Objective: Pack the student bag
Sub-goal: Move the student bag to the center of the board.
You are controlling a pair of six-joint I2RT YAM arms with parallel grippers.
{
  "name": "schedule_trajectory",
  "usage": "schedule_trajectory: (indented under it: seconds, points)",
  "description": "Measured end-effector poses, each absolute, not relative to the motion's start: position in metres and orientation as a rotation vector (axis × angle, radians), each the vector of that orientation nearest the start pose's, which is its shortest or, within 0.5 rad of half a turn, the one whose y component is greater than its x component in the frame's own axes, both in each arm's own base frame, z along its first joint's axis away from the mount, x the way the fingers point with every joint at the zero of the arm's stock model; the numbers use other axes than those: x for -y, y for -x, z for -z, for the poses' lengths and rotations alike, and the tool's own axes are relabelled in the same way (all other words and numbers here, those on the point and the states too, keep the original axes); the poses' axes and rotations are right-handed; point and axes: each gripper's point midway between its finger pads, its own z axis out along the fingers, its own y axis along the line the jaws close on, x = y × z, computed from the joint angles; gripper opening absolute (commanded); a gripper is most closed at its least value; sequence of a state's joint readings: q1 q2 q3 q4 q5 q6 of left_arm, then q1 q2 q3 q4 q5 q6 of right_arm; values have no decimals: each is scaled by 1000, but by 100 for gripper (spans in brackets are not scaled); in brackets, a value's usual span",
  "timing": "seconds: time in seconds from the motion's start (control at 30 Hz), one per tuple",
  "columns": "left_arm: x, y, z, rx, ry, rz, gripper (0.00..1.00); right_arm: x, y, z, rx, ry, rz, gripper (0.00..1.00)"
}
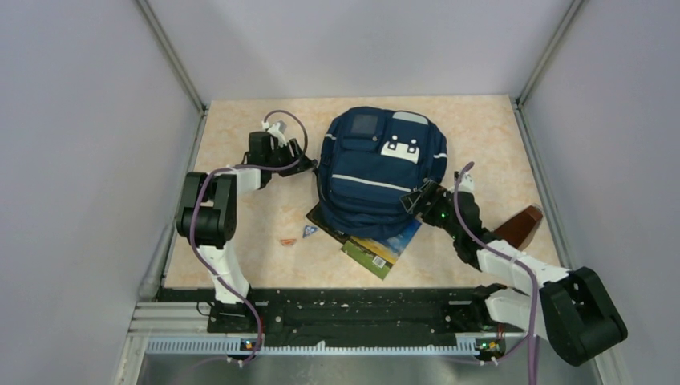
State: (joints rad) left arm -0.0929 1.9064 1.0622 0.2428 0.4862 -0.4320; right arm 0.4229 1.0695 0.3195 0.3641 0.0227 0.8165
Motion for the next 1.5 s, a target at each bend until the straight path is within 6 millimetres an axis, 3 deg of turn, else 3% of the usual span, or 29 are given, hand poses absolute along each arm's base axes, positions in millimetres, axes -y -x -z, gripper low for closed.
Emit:
schedule_trajectory:
  seconds: [0.13, 0.2, 0.27, 0.3, 0.33, 0.53, 0.73, 0.93, 1.07, 1.5]
  points:
    - [139, -461, -61, -2218, 54, 798, 60, -165, -298, -88, -2029, -420, -778, 69]
    - [138, -457, -64, -2214, 31, 789, 61, -167, -299, -80, -2050, -422, -775, 50]
    - [137, -453, -67, -2206, -3, 778, 62, -169, -301, -74, -2064, -422, -778, 16]
    - [136, -451, -68, -2203, -21, 772, 64, -169, -303, -73, -2067, -419, -775, 4]
    - [136, -448, -70, -2198, -41, 768, 65, -169, -307, -74, -2063, -422, -772, 0]
    - [141, -433, -82, -2160, -155, 778, 70, -151, -334, -79, -2094, -414, -767, 0]
    - [153, -424, -79, -2167, -259, 776, 71, -125, -393, -90, -2126, -357, -732, 0]
    - [171, -420, -77, -2164, -353, 766, 68, -111, -446, -85, -2147, -311, -805, 0]
    - [171, -435, -80, -2140, -376, 728, 67, -109, -467, -85, -2146, -277, -844, 0]
    - [172, -525, -126, -1950, -489, 552, 66, -110, -466, -88, -2165, -226, -863, 0]
